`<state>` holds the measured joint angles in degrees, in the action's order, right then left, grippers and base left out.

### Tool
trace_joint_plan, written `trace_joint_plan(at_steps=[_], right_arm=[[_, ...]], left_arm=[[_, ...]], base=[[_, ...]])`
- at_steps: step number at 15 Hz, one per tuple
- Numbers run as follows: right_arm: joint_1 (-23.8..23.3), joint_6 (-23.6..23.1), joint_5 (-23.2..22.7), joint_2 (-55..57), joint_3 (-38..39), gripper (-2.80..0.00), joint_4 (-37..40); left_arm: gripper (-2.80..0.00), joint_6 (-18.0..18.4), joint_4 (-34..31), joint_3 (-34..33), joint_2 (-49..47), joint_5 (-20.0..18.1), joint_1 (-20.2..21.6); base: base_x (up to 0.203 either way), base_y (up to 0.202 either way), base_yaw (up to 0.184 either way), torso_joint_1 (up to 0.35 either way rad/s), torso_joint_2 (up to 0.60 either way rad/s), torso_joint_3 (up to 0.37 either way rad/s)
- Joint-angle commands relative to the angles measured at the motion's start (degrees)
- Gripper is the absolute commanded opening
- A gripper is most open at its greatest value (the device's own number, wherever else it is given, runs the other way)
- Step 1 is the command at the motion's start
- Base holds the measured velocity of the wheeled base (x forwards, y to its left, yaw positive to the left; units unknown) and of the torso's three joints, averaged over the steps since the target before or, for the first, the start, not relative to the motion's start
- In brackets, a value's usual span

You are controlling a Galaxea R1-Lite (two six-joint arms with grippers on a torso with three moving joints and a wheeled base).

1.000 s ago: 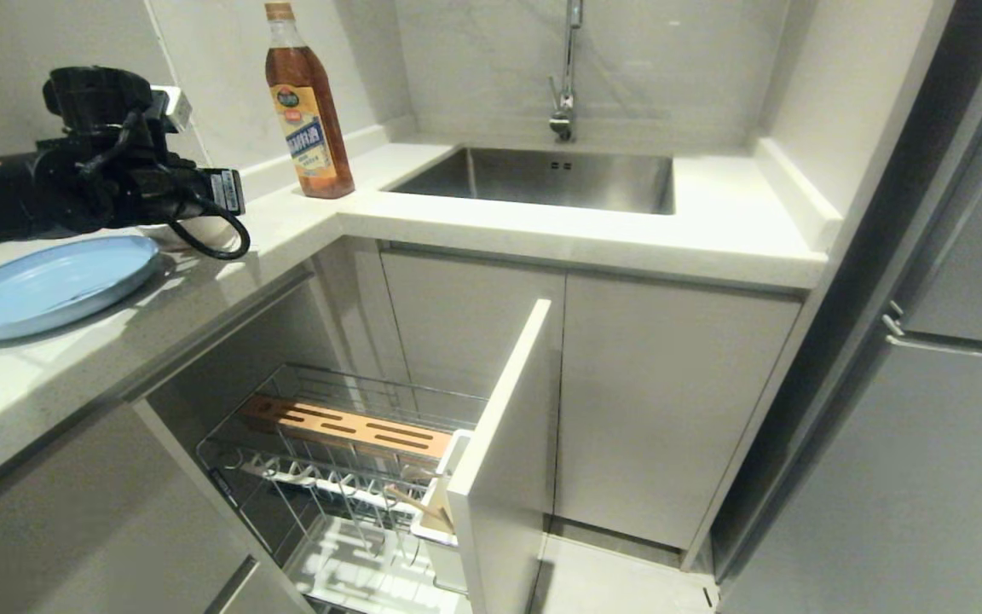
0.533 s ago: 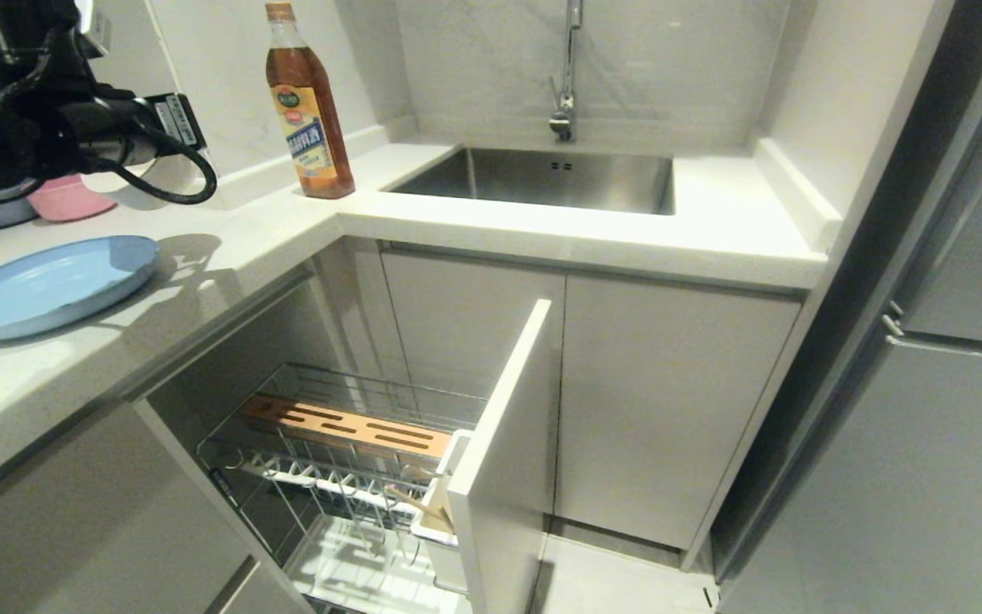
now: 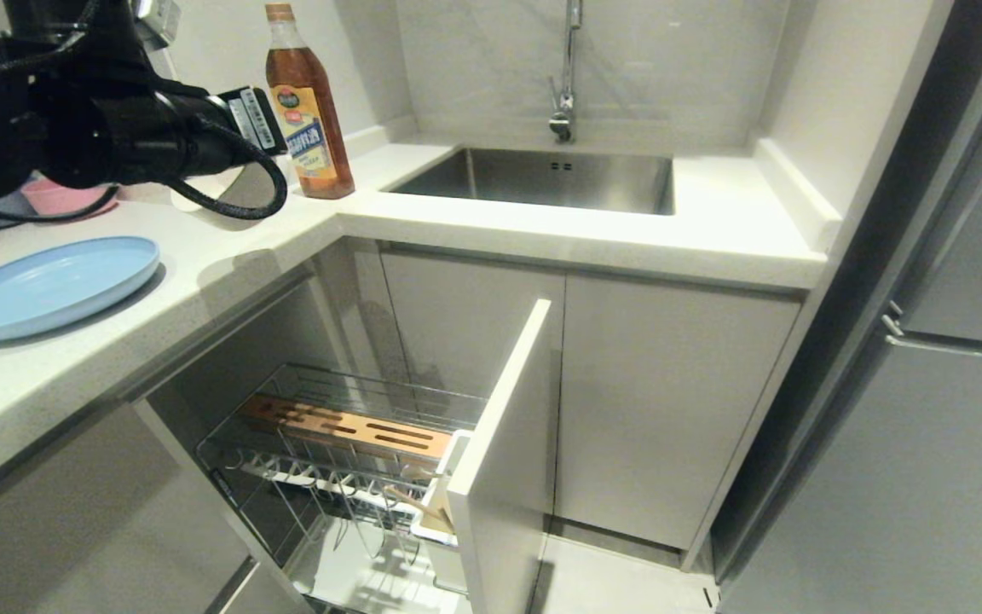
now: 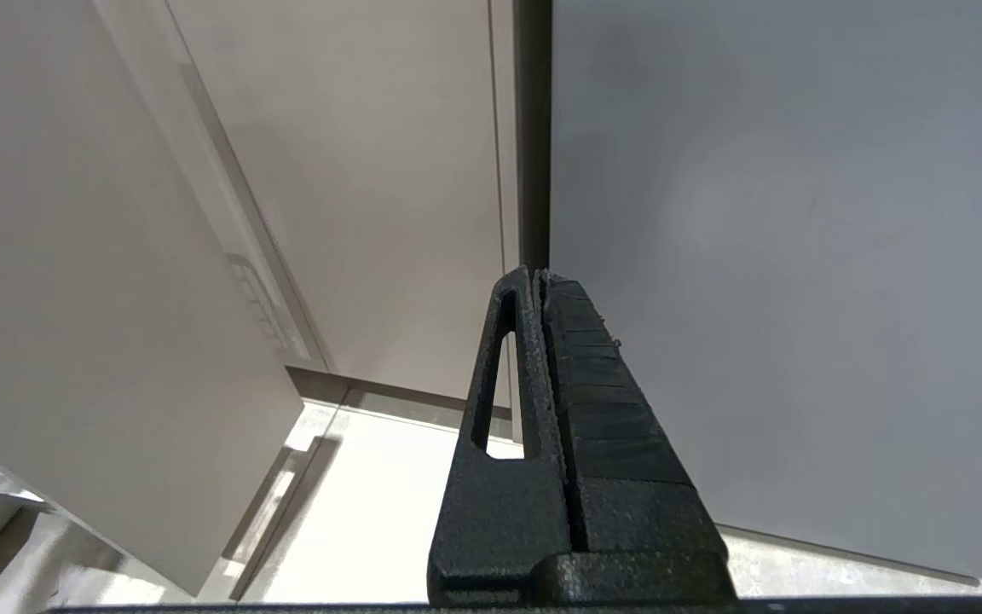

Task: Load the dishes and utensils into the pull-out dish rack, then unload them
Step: Pick up the bowl and place it in the cupboard

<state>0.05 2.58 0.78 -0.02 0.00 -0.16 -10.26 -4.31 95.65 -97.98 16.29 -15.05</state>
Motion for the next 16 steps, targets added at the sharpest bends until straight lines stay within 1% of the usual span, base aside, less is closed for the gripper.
trace_joint_plan(at_steps=[1, 2, 3, 4, 5, 6, 7, 9, 12, 15, 16], right_arm=[[0.0, 0.0, 0.0, 0.0, 0.0, -2.80, 0.0], [0.0, 0.0, 0.0, 0.0, 0.0, -2.80, 0.0], [0.0, 0.0, 0.0, 0.0, 0.0, -2.80, 0.0], [0.0, 0.0, 0.0, 0.0, 0.0, -2.80, 0.0], [0.0, 0.0, 0.0, 0.0, 0.0, -2.80, 0.0], [0.0, 0.1, 0.0, 0.0, 0.0, -2.80, 0.0], [0.0, 0.0, 0.0, 0.0, 0.0, -2.80, 0.0], [0.0, 0.1, 0.0, 0.0, 0.0, -2.80, 0.0], [0.0, 0.0, 0.0, 0.0, 0.0, -2.80, 0.0], [0.0, 0.0, 0.0, 0.0, 0.0, -2.80, 0.0], [0.0, 0.1, 0.0, 0.0, 0.0, -2.80, 0.0]], left_arm=[[-2.80, -1.4, 0.0, -4.5, 4.2, 0.6, -4.8], [-2.80, -3.5, 0.0, -7.3, 5.5, 1.5, -7.1], [-2.80, -6.6, 0.3, -10.8, 6.4, 2.6, -9.1], [-2.80, -11.3, 0.5, -13.9, 7.2, 3.8, -11.3], [-2.80, -17.1, 0.7, -16.6, 8.0, 4.6, -12.7], [-2.80, -22.3, 1.1, -18.4, 8.4, 4.9, -13.3], [-2.80, -26.6, 2.2, -19.8, 8.5, 5.1, -13.6], [-2.80, -33.5, 6.6, -23.9, 8.2, 5.5, -13.7], [-2.80, -42.9, 13.7, -28.8, 4.5, 5.6, -13.3], [-2.80, -48.7, 23.4, -32.2, -1.0, 5.7, -12.5], [-2.80, -50.3, 25.5, -32.9, -2.9, 5.7, -11.9]], base=[[0.000, 0.000, 0.000, 0.000, 0.00, 0.000], [0.000, 0.000, 0.000, 0.000, 0.00, 0.000], [0.000, 0.000, 0.000, 0.000, 0.00, 0.000], [0.000, 0.000, 0.000, 0.000, 0.00, 0.000], [0.000, 0.000, 0.000, 0.000, 0.00, 0.000], [0.000, 0.000, 0.000, 0.000, 0.00, 0.000], [0.000, 0.000, 0.000, 0.000, 0.00, 0.000], [0.000, 0.000, 0.000, 0.000, 0.00, 0.000], [0.000, 0.000, 0.000, 0.000, 0.00, 0.000], [0.000, 0.000, 0.000, 0.000, 0.00, 0.000], [0.000, 0.000, 0.000, 0.000, 0.00, 0.000]])
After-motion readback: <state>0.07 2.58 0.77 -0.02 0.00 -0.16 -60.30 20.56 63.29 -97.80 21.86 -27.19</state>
